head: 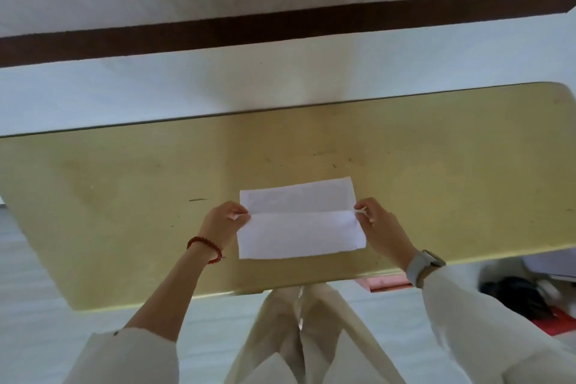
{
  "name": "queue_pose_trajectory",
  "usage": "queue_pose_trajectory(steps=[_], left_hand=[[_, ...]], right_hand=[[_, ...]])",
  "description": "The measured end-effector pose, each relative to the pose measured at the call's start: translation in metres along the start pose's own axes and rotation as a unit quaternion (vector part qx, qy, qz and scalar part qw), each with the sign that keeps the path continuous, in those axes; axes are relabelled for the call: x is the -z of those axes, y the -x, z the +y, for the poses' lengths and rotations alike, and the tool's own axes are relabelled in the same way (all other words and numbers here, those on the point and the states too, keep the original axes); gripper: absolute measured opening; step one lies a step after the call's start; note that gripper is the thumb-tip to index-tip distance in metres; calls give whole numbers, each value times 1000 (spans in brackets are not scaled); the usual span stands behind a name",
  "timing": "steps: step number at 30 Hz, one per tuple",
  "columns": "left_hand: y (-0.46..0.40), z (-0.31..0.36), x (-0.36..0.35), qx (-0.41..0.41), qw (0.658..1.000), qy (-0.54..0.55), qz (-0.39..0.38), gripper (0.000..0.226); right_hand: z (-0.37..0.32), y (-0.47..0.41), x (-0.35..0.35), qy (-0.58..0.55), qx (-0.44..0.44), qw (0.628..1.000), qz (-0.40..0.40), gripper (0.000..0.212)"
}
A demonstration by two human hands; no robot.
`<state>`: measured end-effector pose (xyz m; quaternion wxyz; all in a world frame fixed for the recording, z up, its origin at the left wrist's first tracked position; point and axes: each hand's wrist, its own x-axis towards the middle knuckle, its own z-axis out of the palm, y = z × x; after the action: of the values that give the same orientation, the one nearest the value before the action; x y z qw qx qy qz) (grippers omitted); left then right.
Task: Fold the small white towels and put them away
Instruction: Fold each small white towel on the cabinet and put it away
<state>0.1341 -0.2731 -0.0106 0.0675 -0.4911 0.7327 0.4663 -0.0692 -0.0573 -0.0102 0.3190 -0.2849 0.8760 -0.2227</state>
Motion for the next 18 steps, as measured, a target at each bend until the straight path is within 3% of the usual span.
queue_pose_trajectory(steps=[4, 8, 18], left_hand=[[-17, 1, -4, 7, 995, 57, 82, 8], [-39, -4, -9, 8, 990, 79, 115, 11], [-64, -14, -26, -1, 988, -1, 154, 13]], right_hand=[[-14, -27, -1, -74, -15, 996, 57, 17], [-19, -59, -5, -109, -33, 989, 97, 18], [-4, -87, -28, -65, -15, 988, 137, 18]])
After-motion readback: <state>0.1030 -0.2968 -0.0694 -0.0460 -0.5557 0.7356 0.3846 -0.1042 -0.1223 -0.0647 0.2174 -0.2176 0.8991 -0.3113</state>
